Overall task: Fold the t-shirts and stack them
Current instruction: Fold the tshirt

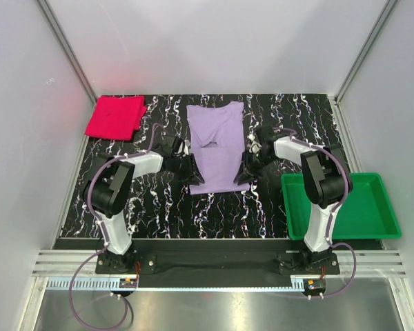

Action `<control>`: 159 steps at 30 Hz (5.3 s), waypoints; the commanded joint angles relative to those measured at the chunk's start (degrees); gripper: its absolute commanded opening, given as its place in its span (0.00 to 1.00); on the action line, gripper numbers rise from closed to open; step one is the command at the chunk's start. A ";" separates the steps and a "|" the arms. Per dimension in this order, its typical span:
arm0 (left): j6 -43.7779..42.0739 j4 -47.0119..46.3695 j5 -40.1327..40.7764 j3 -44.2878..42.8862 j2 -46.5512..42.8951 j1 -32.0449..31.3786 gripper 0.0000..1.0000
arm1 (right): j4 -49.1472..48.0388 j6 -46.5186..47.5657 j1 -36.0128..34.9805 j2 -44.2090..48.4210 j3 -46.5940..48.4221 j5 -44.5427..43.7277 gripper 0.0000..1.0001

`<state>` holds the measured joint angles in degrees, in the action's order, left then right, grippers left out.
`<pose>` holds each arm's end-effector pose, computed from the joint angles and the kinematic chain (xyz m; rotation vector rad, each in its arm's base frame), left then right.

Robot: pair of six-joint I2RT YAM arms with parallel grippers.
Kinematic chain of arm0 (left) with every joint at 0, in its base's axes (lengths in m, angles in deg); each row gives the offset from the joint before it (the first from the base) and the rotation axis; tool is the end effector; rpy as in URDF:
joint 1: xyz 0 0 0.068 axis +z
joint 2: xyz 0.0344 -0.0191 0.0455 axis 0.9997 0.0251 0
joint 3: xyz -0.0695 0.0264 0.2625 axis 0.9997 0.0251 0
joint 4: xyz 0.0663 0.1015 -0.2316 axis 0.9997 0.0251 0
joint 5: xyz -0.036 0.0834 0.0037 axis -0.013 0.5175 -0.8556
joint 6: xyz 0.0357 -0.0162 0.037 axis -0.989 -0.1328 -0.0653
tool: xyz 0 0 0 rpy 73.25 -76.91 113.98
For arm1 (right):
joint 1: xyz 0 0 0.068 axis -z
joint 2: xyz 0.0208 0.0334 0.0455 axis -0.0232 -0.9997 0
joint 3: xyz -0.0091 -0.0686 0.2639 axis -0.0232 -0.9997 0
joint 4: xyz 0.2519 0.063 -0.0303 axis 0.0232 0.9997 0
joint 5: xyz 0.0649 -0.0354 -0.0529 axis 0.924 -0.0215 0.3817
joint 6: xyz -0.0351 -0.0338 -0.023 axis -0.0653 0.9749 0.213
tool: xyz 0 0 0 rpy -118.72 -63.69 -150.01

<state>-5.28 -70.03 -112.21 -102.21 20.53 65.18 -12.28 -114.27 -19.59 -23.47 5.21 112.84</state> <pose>0.3177 -0.1564 0.1465 -0.1612 2.7717 -1.0122 0.3502 0.1376 0.1529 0.0269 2.9326 1.0452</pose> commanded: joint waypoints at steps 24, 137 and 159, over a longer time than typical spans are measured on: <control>-3.70 19.05 15.91 15.32 -31.17 -3.17 0.66 | 1.34 -2.18 -6.35 26.82 -21.74 -9.27 0.64; -8.62 15.91 14.41 -65.01 33.75 14.84 0.23 | 6.63 2.31 11.05 -37.75 68.16 -7.60 0.45; 15.00 -30.40 -11.24 -28.53 19.60 8.70 0.11 | -19.63 -13.24 4.73 -21.85 35.66 1.10 0.06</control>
<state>2.52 -89.37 -119.07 -129.90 36.09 72.96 -20.56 -121.11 -15.22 -46.07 44.49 110.70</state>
